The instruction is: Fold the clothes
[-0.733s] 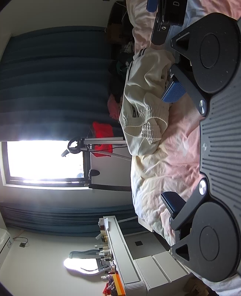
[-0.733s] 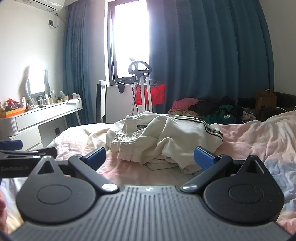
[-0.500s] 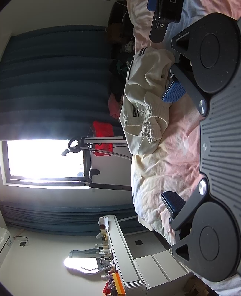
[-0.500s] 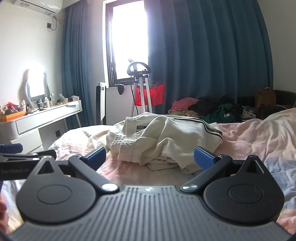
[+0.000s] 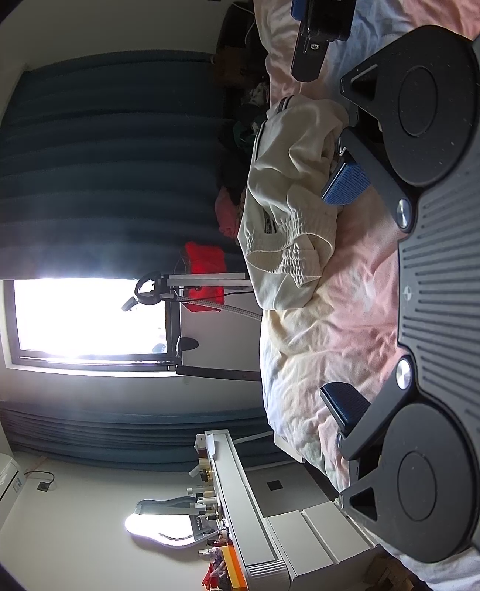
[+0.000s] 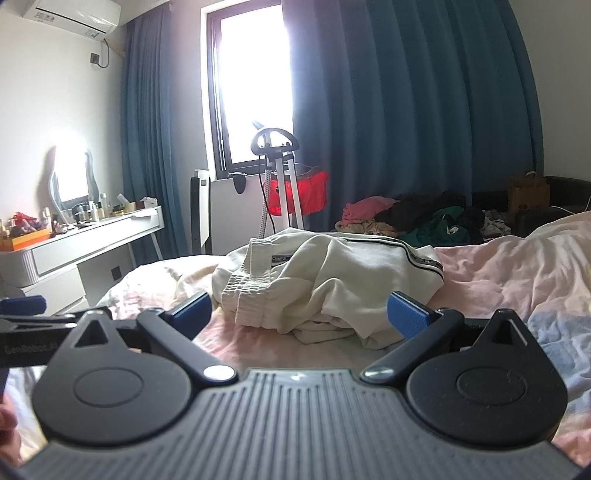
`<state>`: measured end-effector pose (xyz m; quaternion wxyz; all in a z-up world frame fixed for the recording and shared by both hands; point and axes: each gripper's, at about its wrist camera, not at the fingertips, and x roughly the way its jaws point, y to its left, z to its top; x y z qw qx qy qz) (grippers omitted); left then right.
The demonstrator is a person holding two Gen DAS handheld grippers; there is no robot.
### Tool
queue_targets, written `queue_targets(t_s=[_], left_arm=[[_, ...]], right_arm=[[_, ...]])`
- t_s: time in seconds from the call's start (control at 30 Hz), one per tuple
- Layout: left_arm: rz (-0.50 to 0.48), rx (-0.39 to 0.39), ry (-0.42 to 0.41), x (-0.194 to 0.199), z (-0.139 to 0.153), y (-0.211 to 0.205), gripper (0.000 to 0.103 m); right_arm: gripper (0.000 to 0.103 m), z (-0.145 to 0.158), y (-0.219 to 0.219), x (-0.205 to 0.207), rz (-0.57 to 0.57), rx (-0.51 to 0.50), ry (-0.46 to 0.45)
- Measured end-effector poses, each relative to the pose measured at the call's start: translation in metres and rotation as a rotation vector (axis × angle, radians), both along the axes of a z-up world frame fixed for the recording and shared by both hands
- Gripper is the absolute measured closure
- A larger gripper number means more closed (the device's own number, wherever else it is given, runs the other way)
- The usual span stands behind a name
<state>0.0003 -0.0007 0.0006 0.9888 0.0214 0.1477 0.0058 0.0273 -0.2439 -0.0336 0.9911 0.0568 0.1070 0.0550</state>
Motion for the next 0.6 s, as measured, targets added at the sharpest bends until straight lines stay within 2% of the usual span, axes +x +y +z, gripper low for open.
queue_targets(t_s=[0.6], left_arm=[[-0.023, -0.001, -0.005, -0.0013, 0.0011, 0.0001, 0.0]], right_arm=[[0.0, -0.0022, -0.0012, -0.0032, -0.043, 0.021, -0.035]])
